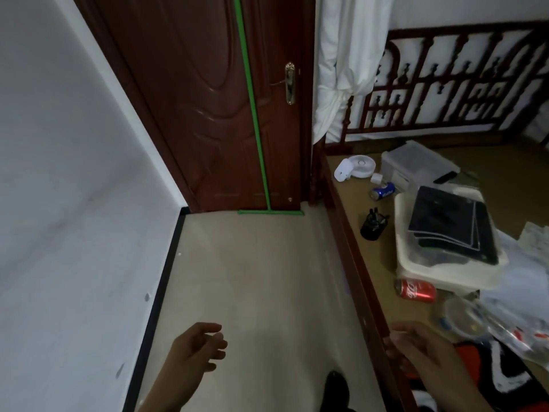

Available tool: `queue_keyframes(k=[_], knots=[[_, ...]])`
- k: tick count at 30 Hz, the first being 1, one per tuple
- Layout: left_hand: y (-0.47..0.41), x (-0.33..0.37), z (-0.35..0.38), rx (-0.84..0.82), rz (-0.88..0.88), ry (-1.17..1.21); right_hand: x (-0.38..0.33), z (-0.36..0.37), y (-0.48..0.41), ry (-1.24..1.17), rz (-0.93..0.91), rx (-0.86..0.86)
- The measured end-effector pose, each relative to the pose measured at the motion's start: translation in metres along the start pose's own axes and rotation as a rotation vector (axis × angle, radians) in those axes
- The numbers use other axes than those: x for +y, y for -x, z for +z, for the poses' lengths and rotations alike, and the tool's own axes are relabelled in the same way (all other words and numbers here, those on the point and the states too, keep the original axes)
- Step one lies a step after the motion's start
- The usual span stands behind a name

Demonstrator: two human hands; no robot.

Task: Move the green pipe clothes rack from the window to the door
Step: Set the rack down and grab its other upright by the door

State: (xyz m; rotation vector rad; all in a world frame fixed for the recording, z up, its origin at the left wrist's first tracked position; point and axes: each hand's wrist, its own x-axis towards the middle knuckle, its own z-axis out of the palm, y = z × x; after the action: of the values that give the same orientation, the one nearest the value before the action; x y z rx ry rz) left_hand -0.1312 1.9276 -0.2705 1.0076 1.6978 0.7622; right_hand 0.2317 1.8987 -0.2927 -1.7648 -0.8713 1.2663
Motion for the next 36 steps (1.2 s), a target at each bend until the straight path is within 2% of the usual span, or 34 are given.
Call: queue_keyframes(k=[5, 12, 18, 21, 29, 33, 36], knots=[[-0.072, 0.067, 0.014, 0.077, 0.029, 0.042, -0.077, 0.015, -0.110, 0.092, -0.100, -0.109], [-0.170, 0.099, 0.008, 0.175, -0.057, 0.113, -0.158, 0.063, -0.241, 0.201, -0.145, -0.274], [-0.305, 0.141, -0.009, 0.205, -0.085, 0.162, -0.203, 0.118, -0.356, 0.211, -0.156, -0.260], [-0.377, 0.189, -0.017, 0.178, -0.033, 0.159, -0.246, 0.145, -0.411, 0.204, -0.198, -0.235], [-0.521, 0.319, -0.034, 0.122, 0.156, 0.020, -0.362, 0.218, -0.531, 0.185, -0.346, -0.315], [-0.575, 0.369, -0.036, 0.181, 0.228, -0.003, -0.413, 0.244, -0.608, 0.195, -0.375, -0.355], [-0.619, 0.411, -0.032, 0.240, 0.257, 0.012, -0.463, 0.264, -0.671, 0.254, -0.477, -0.412]])
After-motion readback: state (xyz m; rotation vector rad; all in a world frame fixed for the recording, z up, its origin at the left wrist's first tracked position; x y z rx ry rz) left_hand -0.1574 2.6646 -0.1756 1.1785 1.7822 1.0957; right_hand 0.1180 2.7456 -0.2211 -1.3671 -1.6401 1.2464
